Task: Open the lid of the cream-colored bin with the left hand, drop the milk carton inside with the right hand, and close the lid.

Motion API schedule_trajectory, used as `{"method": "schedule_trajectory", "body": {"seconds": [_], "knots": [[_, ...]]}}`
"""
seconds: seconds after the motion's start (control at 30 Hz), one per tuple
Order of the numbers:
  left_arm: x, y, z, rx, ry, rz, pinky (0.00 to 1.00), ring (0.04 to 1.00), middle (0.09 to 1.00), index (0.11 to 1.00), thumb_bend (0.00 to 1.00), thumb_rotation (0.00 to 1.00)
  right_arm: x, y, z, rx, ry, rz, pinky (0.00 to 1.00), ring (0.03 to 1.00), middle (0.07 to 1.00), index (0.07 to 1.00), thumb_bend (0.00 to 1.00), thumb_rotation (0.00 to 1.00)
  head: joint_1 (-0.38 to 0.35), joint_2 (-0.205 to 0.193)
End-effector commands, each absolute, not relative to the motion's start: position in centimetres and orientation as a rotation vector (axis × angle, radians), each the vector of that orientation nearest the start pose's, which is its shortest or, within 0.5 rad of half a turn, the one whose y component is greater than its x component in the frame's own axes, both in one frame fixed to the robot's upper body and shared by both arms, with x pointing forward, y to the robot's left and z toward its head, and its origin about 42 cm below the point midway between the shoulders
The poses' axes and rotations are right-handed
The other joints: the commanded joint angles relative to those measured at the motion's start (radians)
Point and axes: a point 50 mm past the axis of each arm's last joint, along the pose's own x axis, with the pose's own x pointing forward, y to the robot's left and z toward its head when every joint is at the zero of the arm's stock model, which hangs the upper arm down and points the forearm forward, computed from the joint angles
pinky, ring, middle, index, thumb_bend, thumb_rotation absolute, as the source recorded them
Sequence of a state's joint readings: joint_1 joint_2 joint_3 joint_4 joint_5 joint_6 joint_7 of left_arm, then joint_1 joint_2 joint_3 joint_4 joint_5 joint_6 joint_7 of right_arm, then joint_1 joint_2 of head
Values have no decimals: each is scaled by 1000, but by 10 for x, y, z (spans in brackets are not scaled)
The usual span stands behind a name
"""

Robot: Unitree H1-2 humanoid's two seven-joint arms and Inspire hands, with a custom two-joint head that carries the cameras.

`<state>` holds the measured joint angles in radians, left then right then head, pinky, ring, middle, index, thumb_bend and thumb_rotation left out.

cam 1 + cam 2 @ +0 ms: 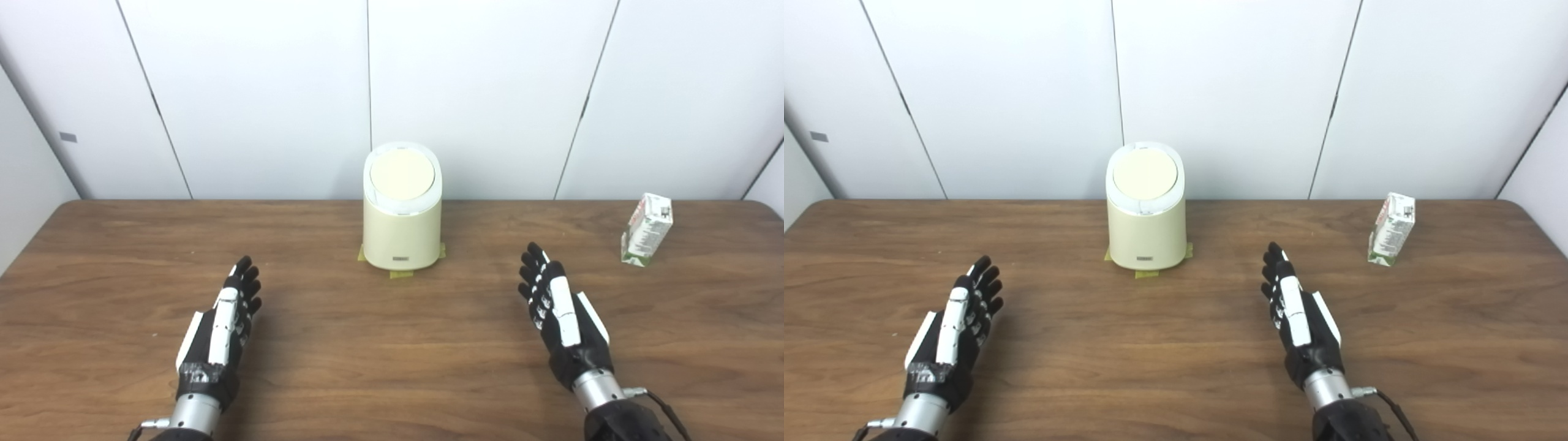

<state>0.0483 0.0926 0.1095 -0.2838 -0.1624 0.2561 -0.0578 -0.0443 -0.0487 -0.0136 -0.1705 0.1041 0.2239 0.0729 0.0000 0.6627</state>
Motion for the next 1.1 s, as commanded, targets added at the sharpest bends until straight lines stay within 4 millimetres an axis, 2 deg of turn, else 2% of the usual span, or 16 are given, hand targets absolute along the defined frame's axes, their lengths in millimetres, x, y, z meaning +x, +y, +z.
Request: {"method": "schedule_trajectory", "body": {"seconds": [0.0, 0.9, 1.07], "knots": [[267, 263, 161, -60, -72, -2, 1000, 1000, 993, 1000, 406, 1000, 302, -215, 161, 59, -89, 99, 1000, 1000, 1000, 1000, 670, 1000, 1, 1], [264, 261, 162, -24, -53, -20, 1000, 1000, 1000, 1000, 380, 1000, 299, -219, 160, 60, -84, 95, 1000, 1000, 1000, 1000, 680, 1000, 19, 0], [271, 258, 167, -22, -60, -12, 1000, 1000, 1000, 1000, 468, 702, 299, -221, 157, 71, -82, 90, 1000, 1000, 1000, 1000, 684, 1000, 30, -22]]}}
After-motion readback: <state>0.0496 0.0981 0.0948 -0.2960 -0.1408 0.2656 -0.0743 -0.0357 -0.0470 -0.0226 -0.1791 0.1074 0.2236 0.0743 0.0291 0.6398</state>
